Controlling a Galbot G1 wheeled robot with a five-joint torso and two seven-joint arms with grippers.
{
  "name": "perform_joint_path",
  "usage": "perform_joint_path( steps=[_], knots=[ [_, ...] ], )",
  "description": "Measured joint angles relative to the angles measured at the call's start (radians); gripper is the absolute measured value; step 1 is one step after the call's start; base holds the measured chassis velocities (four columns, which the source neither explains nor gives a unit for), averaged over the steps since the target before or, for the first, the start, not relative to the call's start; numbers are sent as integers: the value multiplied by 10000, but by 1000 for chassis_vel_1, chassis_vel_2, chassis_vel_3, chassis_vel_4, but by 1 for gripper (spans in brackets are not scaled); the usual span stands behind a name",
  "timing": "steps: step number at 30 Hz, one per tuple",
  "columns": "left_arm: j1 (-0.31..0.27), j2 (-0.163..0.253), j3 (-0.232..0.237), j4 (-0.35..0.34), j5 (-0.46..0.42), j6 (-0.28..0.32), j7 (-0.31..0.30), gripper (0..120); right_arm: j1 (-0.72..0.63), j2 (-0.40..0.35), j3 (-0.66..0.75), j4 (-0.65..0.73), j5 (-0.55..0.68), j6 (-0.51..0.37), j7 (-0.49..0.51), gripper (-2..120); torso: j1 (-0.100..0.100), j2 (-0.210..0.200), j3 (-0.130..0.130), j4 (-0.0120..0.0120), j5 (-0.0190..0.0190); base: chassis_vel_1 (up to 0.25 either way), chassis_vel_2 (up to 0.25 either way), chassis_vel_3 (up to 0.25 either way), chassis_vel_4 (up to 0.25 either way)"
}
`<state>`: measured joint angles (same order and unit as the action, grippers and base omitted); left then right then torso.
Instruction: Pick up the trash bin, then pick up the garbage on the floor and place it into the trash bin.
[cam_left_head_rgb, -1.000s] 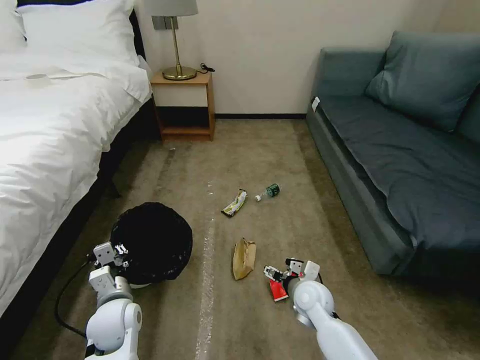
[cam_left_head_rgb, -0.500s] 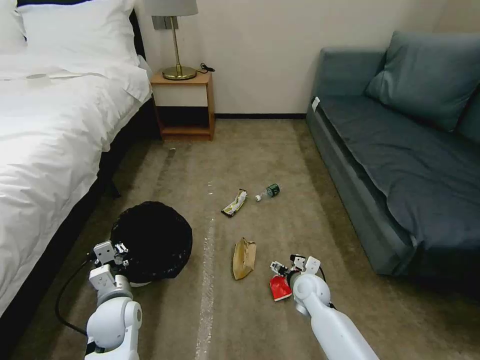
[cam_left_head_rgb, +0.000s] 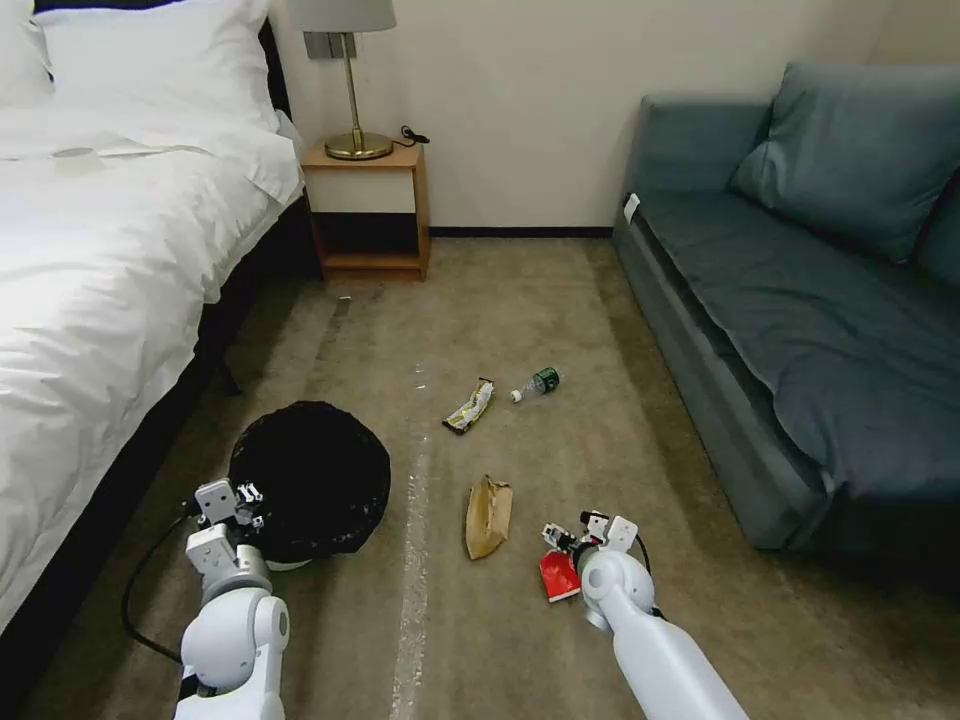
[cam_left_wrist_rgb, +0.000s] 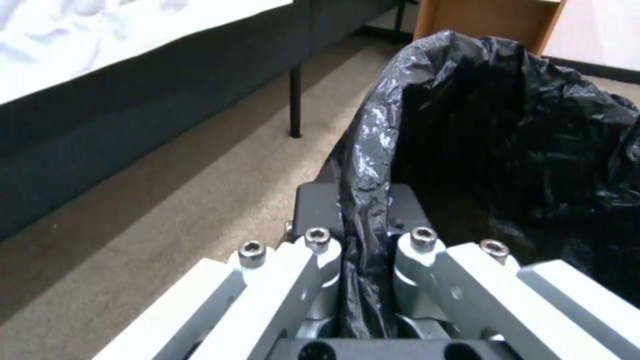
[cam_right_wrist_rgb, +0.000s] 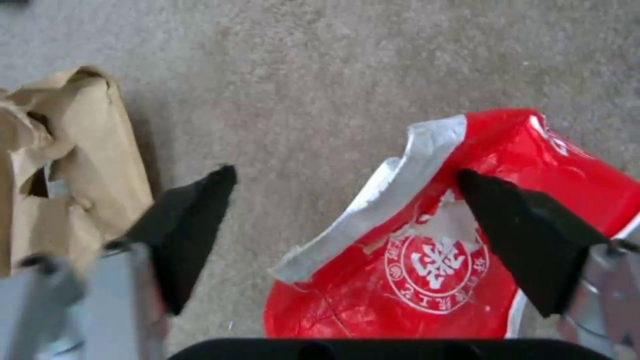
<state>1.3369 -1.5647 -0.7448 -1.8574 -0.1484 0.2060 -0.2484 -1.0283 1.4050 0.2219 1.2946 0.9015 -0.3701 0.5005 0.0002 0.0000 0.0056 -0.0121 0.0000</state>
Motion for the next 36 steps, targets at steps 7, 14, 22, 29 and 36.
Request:
perform_joint_path(
  steps=[7,14,22,29,36],
  knots=[
    [5,46,-11,-67,-60,6,-9,5,-83,117,78,-147,-426,290,-224,61,0,0,-1,-1,0,0,0,0,0],
    [18,75,-22,-69,-90,7,-24,5,-199,169,144,-147,-721,457,-347,34,0,0,0,0,0,0,0,0,0],
    [-65,79,-3,34,-138,13,-41,5,-332,181,172,-80,-1017,635,-427,6,0,0,0,0,0,0,0,0,0],
    [-145,45,55,160,-142,13,-51,5,-384,188,182,-20,-1232,752,-474,0,1,0,0,0,0,0,0,0,0],
    [-220,20,155,354,-166,13,-55,5,-474,96,215,247,-1698,1090,-565,0,0,0,0,0,1,0,0,0,0]
  ],
)
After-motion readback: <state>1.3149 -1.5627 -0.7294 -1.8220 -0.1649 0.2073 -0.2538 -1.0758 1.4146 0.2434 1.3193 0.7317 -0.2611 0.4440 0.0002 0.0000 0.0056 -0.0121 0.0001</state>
